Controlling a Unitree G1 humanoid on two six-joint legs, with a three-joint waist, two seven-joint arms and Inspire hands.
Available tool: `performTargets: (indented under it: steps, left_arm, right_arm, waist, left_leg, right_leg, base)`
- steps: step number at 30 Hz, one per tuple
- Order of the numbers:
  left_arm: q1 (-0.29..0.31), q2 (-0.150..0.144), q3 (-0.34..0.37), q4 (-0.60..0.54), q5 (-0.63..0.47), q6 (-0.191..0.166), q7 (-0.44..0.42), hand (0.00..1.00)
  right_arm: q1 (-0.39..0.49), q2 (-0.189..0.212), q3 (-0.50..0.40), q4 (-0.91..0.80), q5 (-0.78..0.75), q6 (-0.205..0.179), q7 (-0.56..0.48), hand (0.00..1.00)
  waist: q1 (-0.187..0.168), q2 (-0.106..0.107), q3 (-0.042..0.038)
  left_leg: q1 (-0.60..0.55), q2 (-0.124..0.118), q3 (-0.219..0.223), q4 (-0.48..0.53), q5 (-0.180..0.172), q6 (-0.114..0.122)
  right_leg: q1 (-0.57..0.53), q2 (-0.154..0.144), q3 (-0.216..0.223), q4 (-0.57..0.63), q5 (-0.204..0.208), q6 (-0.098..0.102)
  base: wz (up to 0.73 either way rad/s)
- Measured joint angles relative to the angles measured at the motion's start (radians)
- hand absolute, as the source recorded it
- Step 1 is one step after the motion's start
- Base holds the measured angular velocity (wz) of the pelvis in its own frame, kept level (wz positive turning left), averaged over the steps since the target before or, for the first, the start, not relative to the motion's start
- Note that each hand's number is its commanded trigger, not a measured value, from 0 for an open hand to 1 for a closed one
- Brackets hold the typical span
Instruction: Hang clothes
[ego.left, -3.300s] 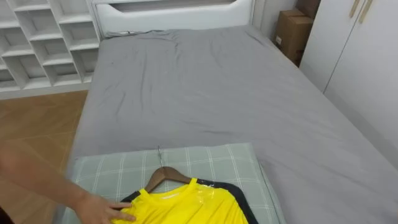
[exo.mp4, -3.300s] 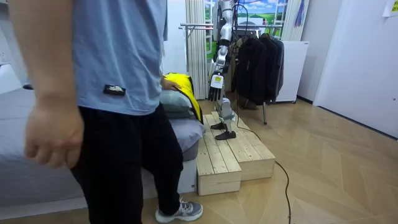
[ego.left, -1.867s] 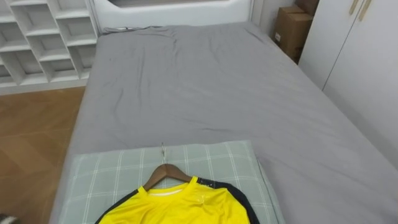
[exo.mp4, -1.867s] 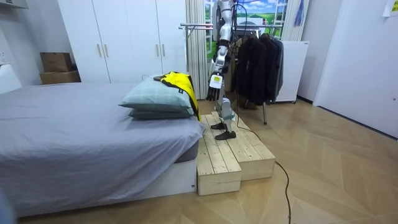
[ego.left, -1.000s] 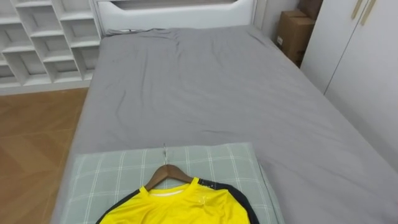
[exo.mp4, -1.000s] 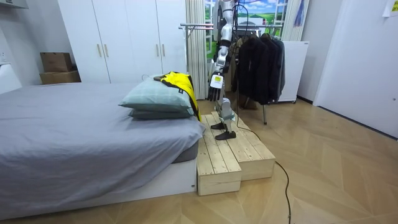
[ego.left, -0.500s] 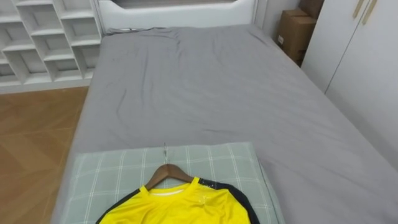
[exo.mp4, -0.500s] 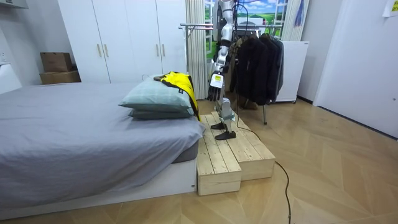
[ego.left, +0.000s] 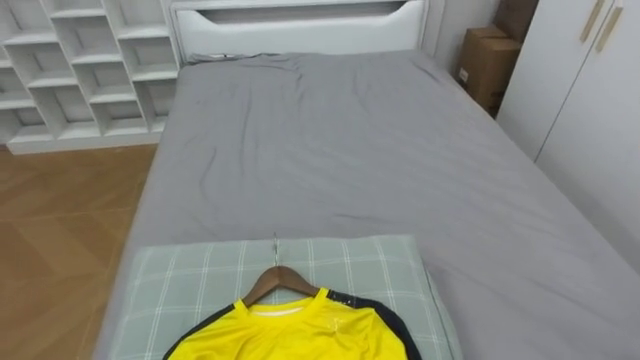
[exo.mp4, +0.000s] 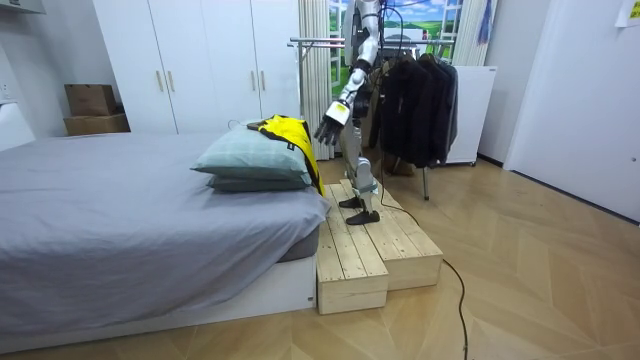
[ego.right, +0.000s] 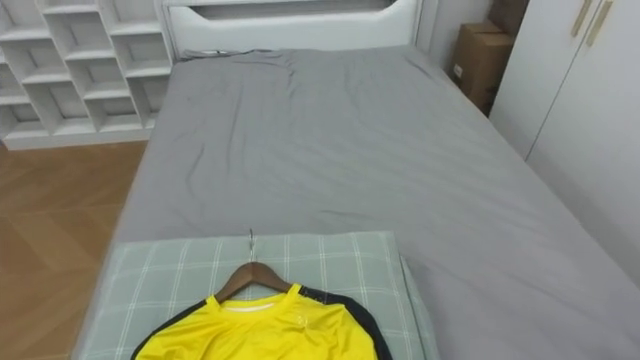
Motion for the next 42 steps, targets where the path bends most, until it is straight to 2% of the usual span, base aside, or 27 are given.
performTargets:
  steps: [2,5,7,11,14,16,19,23,28,33,37,42]
  left_arm:
    - [-0.004,0.000,0.000,-0.029,0.016,-0.019,0.046,0.00]
    - [-0.008,0.001,0.000,-0.092,0.076,-0.023,0.099,0.00]
    - [-0.004,0.001,-0.003,-0.195,0.096,-0.023,0.132,0.00]
    - [-0.010,0.004,-0.012,-0.370,0.160,-0.036,0.200,0.00]
    - [-0.043,0.018,-0.017,-0.430,0.299,-0.040,0.225,0.00]
    - [-0.043,0.025,-0.019,-0.536,0.412,-0.040,0.228,0.00]
    - [-0.045,0.040,-0.033,-0.616,0.487,-0.050,0.262,0.00]
    - [-0.066,0.044,-0.050,-0.641,0.543,-0.043,0.284,0.00]
    - [-0.077,0.074,-0.140,-0.686,0.621,-0.022,0.291,0.00]
    - [-0.086,0.079,-0.219,-0.692,0.711,-0.014,0.289,0.00]
    - [-0.111,0.083,-0.281,-0.692,0.714,-0.008,0.278,0.00]
    - [-0.119,0.084,-0.320,-0.691,0.732,0.000,0.259,0.00]
  right_arm:
    - [-0.002,0.000,0.001,-0.001,0.000,-0.004,0.001,0.00]
    - [-0.001,0.000,0.001,0.002,-0.010,-0.005,0.001,0.00]
    - [0.002,0.000,0.001,0.000,-0.011,-0.005,0.000,0.00]
    - [0.002,-0.001,0.002,-0.004,-0.013,-0.005,0.001,0.00]
    - [0.000,-0.001,0.000,-0.005,-0.044,-0.005,0.007,0.00]
    - [-0.005,-0.003,0.000,-0.005,-0.050,-0.008,0.014,0.00]
    - [0.001,-0.012,0.001,-0.004,-0.050,-0.007,0.013,0.00]
    - [-0.002,-0.020,0.020,0.010,-0.043,-0.006,0.012,0.00]
    - [-0.001,-0.024,0.041,0.013,-0.050,0.000,0.008,0.00]
    - [-0.010,-0.028,0.065,0.009,-0.051,-0.002,-0.001,0.00]
    - [-0.028,-0.032,0.080,0.011,-0.056,-0.002,0.000,0.00]
    - [-0.029,-0.031,0.082,0.012,-0.055,-0.002,0.001,0.00]
  waist:
    - [0.001,0.005,-0.0006]
    - [-0.001,0.010,-0.0018]
    - [-0.001,0.006,-0.0052]
    - [-0.005,0.007,-0.0065]
    - [-0.012,0.012,-0.0069]
    - [-0.017,0.011,-0.0069]
    - [-0.019,0.011,-0.0068]
    - [-0.031,0.013,-0.0068]
    - [-0.039,0.018,-0.0062]
    - [-0.057,0.030,-0.0031]
    - [-0.082,0.032,-0.0038]
    - [-0.103,0.031,-0.0023]
  left_leg:
    - [-0.003,-0.001,0.000,0.000,0.000,0.000]
    - [-0.006,-0.001,0.000,0.001,0.000,0.000]
    - [-0.012,-0.001,-0.001,0.002,0.000,0.000]
    - [-0.007,0.000,0.000,0.004,0.000,0.000]
    - [-0.001,0.000,-0.001,0.009,0.000,0.000]
    - [0.000,0.000,-0.004,0.009,0.000,0.000]
    - [0.004,0.000,-0.001,0.008,0.000,0.000]
    - [-0.003,-0.001,-0.006,0.014,0.000,0.000]
    - [-0.012,0.000,-0.008,0.015,0.000,0.000]
    - [-0.017,0.001,-0.003,0.010,0.000,0.000]
    - [-0.017,0.002,0.000,0.011,0.000,0.000]
    - [-0.012,0.002,0.007,0.011,0.000,0.000]
  right_leg:
    - [-0.001,0.000,0.000,0.000,0.000,0.000]
    - [-0.006,0.000,0.000,0.000,0.000,0.000]
    - [-0.008,0.000,-0.001,0.000,0.000,0.000]
    - [-0.002,-0.005,0.005,0.000,0.000,0.000]
    - [0.003,-0.004,0.000,-0.001,0.000,0.000]
    - [0.004,-0.002,-0.001,0.000,0.000,0.000]
    - [0.006,0.000,0.001,0.001,0.000,0.000]
    - [0.004,-0.002,-0.001,0.000,0.000,-0.001]
    - [-0.002,-0.002,-0.004,-0.002,0.001,-0.001]
    - [-0.011,-0.002,0.005,-0.002,0.001,-0.001]
    - [-0.008,-0.004,0.006,-0.002,0.001,-0.002]
    - [-0.009,-0.003,0.018,-0.001,0.001,-0.002]
  base:
    - [0.00]
    - [0.00]
    - [0.00]
    - [0.00]
    - [0.00]
    - [0.00]
    - [-0.02]
    - [0.04]
    - [0.00]
    - [-0.02]
    - [-0.01]
    - [-0.02]
